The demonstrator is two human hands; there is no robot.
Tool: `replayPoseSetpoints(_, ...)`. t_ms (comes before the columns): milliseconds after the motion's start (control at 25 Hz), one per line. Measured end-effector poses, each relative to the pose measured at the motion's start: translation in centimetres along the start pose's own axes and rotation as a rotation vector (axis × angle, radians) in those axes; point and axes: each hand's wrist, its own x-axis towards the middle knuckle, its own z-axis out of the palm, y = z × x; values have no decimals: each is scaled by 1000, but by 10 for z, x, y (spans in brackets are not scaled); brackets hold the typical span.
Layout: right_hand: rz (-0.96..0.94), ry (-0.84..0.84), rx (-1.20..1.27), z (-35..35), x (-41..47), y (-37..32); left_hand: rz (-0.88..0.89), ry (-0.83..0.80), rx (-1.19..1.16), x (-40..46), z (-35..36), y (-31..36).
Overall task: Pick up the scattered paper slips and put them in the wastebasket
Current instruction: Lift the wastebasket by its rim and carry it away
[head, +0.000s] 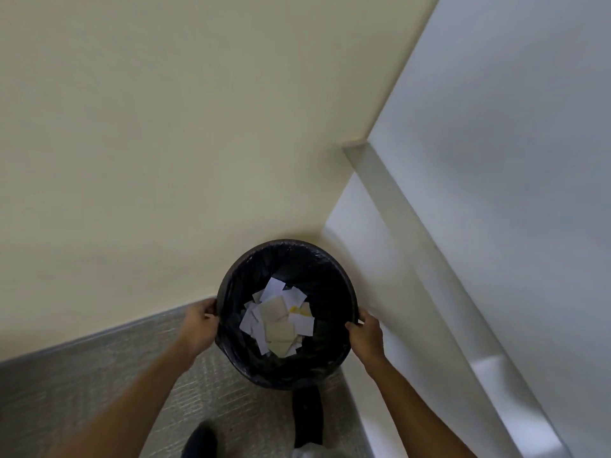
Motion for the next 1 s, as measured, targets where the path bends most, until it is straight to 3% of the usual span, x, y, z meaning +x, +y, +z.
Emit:
replayPoseSetpoints(320,4,-63,-42,72,148,90,-4,-20,58,161,69,-90)
replayPoseSetpoints(520,-7,-91,-37,98,191,113,-14,-32,93,216,94,-119)
replayPoseSetpoints(720,-43,0,-52,110,214,122,19,-25,94,240,97,-120)
replayPoseSetpoints(920,-113,-46,-164,96,188,82,34,-139,430,216,79,-95)
replayPoseSetpoints(1000,-196,-52,-228,81,159,50,93,-63,597,182,69,-68)
